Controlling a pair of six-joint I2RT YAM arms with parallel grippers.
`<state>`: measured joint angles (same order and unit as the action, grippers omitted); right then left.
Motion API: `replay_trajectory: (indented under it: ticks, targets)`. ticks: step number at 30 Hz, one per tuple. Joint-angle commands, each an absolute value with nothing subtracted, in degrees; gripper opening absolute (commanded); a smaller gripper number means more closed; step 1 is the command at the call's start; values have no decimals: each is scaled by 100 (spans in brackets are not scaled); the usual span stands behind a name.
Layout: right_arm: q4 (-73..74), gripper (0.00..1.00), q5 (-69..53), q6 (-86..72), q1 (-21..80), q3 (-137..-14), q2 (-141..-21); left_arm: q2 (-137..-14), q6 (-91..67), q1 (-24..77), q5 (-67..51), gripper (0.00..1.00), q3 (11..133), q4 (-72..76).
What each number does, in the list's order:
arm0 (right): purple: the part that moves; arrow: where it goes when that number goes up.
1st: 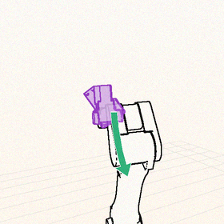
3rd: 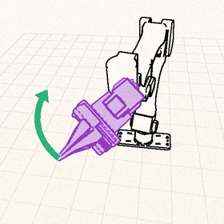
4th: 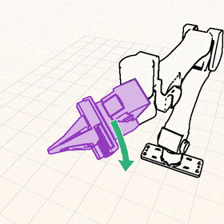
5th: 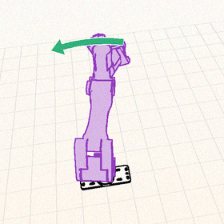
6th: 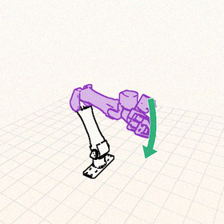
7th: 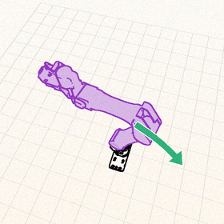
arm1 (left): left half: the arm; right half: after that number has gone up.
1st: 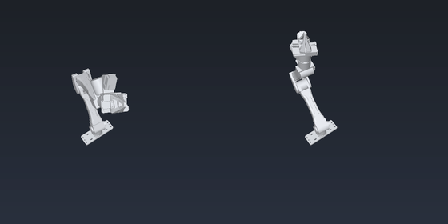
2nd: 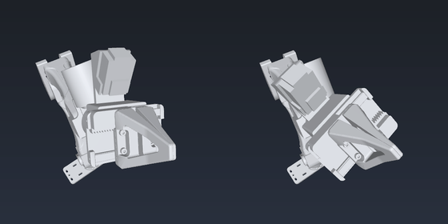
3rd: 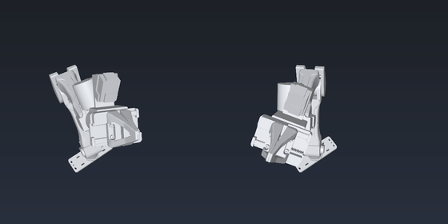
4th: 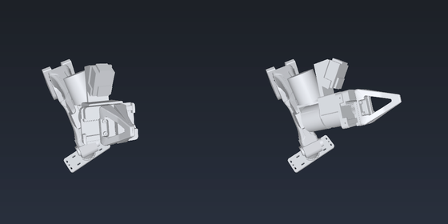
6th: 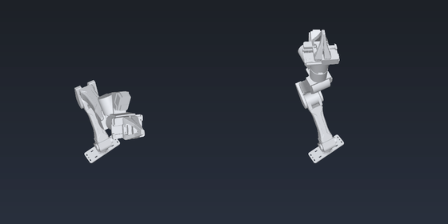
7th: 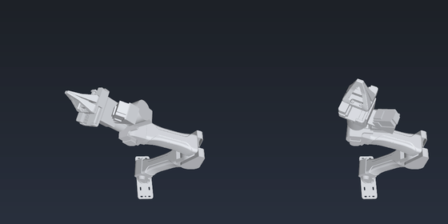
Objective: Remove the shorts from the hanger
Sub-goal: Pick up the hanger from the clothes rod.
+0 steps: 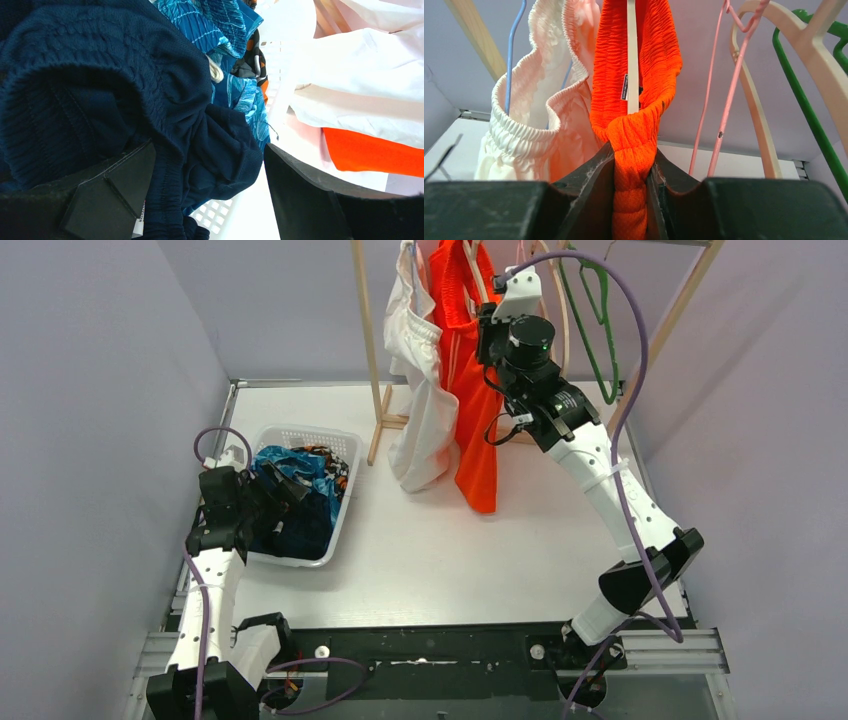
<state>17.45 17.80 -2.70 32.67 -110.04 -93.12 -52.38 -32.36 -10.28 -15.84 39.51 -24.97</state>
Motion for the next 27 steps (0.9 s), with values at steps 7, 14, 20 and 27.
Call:
replay_trajectory:
  ticks: [7, 14, 20, 27]
  targets:
    - [-441, 0, 1699, 206, 3350, -10520, -8425, -5233, -3173, -1054, -1592, 80, 3990, -2233]
    - [-189, 0, 1703, 115, 3377, -10365, -8278, -5230, -3173, -1055, -1608, 80, 3981, -2224]
    - [73, 0, 1593, 210, 3369, -10889, -8530, -5227, -3181, -1055, -1591, 80, 3977, -2226]
    - [310, 0, 1769, -214, 3410, -10435, -8197, -5184, -3168, -1055, -1560, 80, 3988, -2250]
